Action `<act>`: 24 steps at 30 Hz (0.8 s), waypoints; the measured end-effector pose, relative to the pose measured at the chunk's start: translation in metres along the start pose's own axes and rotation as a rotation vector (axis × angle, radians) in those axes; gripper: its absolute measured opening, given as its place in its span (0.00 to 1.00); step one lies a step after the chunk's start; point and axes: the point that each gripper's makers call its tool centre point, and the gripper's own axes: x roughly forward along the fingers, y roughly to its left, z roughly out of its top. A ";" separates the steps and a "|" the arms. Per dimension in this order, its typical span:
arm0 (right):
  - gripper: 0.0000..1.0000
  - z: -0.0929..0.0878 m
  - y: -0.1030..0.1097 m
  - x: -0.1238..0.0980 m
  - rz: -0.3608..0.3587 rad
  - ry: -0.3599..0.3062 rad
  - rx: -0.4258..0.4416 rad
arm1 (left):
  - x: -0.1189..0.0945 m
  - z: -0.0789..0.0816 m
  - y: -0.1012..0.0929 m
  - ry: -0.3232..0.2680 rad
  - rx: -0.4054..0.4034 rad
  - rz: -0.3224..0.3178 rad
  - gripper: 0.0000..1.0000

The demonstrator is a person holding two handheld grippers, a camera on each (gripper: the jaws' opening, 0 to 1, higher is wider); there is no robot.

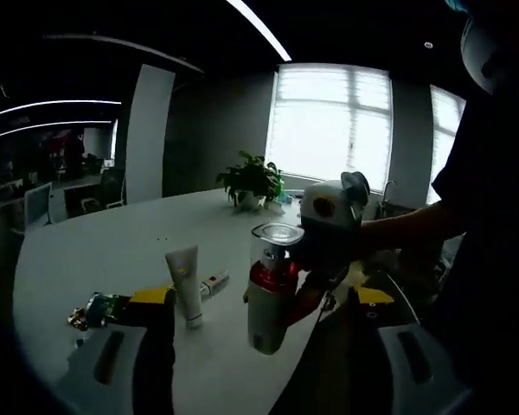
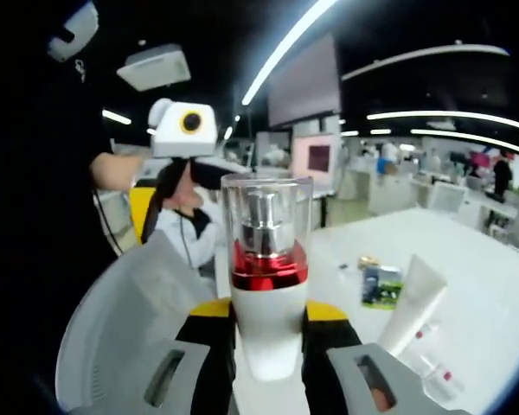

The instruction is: Arrange the skincare products in the storage area until every visible bottle or jar stands upright without overlapping.

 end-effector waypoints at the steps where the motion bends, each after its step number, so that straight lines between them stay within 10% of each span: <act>1: 0.20 -0.001 0.000 0.000 -0.001 0.000 0.002 | -0.002 -0.001 0.000 0.004 0.000 0.007 0.78; 24: 0.20 -0.008 -0.026 -0.002 -0.026 -0.013 -0.014 | -0.039 -0.031 0.024 0.048 -0.045 0.200 0.97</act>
